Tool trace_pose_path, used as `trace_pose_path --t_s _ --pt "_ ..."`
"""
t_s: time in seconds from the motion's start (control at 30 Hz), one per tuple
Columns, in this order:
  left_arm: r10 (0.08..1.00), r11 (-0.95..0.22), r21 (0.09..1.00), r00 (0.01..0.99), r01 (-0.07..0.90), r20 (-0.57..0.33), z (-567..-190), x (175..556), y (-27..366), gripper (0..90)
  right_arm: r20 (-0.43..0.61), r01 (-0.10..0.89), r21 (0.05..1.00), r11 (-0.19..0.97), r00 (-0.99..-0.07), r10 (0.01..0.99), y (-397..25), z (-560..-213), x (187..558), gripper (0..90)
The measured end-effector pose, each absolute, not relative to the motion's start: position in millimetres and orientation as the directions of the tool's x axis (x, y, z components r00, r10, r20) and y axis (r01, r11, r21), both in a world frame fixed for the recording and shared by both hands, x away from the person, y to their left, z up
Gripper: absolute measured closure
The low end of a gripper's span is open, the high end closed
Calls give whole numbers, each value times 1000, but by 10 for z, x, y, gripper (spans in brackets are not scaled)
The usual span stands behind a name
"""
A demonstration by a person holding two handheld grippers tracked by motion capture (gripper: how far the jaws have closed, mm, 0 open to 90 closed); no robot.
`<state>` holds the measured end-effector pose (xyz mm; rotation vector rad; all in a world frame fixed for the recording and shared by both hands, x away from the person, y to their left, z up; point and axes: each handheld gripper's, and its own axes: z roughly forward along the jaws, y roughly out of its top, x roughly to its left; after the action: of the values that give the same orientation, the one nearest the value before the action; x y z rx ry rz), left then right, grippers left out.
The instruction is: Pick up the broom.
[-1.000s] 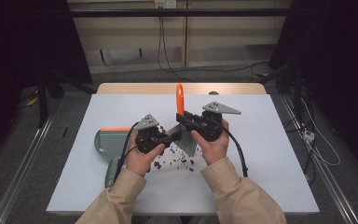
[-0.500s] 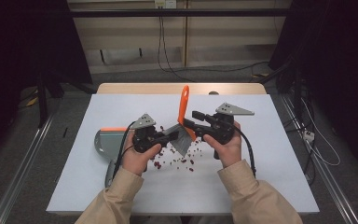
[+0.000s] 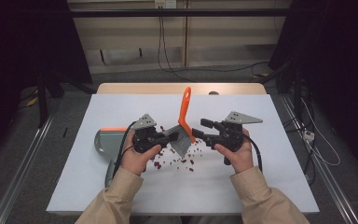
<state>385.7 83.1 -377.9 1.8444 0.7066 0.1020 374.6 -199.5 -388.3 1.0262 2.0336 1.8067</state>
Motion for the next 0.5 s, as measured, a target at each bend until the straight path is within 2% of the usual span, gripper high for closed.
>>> trace_pose_path --t_s 0.27,0.5 --pt "496 -223 887 830 404 -253 -3733 3835 870 843 266 349 937 14 -738 621 -1998 -3959 3744 379" --pt "457 -240 891 855 385 -246 -3697 3797 837 843 296 376 926 20 -759 580 -1984 -3996 3745 427"
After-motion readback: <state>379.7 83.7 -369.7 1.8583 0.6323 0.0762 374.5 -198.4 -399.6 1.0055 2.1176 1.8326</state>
